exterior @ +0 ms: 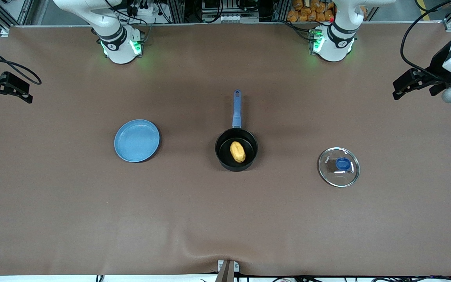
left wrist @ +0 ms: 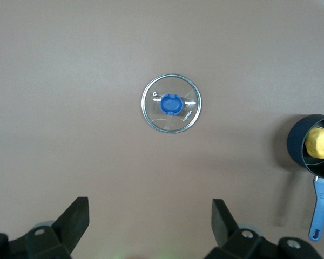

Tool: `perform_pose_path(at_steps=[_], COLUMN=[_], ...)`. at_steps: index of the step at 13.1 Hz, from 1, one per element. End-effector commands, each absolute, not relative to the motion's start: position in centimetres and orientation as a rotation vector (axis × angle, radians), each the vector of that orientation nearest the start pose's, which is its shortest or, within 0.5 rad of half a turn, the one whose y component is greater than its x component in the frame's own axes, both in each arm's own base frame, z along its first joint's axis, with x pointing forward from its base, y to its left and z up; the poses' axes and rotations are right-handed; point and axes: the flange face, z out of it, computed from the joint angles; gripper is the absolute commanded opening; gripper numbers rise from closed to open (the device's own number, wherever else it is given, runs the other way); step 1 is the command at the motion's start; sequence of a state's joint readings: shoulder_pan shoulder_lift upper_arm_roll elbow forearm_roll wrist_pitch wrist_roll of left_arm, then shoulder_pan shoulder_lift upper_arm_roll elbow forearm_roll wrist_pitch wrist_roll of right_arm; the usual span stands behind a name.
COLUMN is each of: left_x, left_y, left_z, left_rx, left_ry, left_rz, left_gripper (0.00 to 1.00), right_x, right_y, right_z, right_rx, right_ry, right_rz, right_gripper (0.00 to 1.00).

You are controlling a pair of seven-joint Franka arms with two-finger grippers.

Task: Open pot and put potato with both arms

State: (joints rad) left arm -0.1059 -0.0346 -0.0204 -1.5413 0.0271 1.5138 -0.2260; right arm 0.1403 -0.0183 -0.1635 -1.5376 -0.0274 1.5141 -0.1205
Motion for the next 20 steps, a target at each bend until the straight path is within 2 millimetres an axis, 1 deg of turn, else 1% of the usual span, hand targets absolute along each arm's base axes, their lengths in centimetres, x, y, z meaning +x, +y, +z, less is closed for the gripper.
perform_pose_path(at_steps=[1, 3, 5, 6, 8, 11, 12, 17, 20], left_x=[52.9, 52.9, 53.0, 53.0, 53.0, 53.0, 53.0, 53.0, 52.9], left_y=[-6.1, -5.8, -5.8, -5.8, -5.9, -5.9, -5.9, -5.9, -5.9], left_z=[66.0, 66.0, 66.1, 66.1, 66.1, 66.1, 66.1, 66.1, 66.2], left_rx=[-3.091, -3.093, -3.093, -3.091, -3.093, -3.092, -3.093, -3.093, -3.093], left_ry=[-0.127, -0.12, -0.127, -0.127, -0.118, -0.115, -0.113, -0.113, -0.115], left_rz=[-0.022, -0.021, -0.023, -0.024, -0.026, -0.026, -0.026, -0.026, -0.028], left_gripper=[1.0, 1.0, 1.0, 1.0, 1.0, 1.0, 1.0, 1.0, 1.0], right_x=[53.2, 53.3, 53.2, 53.0, 53.4, 53.3, 53.2, 53.0, 53.0], right_y=[-2.3, -1.5, 0.1, 0.1, 0.2, -0.1, -0.8, -0.4, -0.6], right_z=[65.2, 65.4, 65.7, 65.8, 65.8, 65.9, 65.9, 66.1, 66.1], right_rx=[-3.182, -3.182, -3.183, -3.184, -3.185, -3.186, -3.184, -3.187, -3.186], right_ry=[-0.123, -0.145, -0.191, -0.19, -0.193, -0.183, -0.164, -0.171, -0.159], right_rz=[-0.004, -0.022, -0.026, -0.025, -0.023, -0.028, -0.027, -0.03, -0.028], right_gripper=[1.0, 1.0, 1.0, 1.0, 1.0, 1.0, 1.0, 1.0, 1.0])
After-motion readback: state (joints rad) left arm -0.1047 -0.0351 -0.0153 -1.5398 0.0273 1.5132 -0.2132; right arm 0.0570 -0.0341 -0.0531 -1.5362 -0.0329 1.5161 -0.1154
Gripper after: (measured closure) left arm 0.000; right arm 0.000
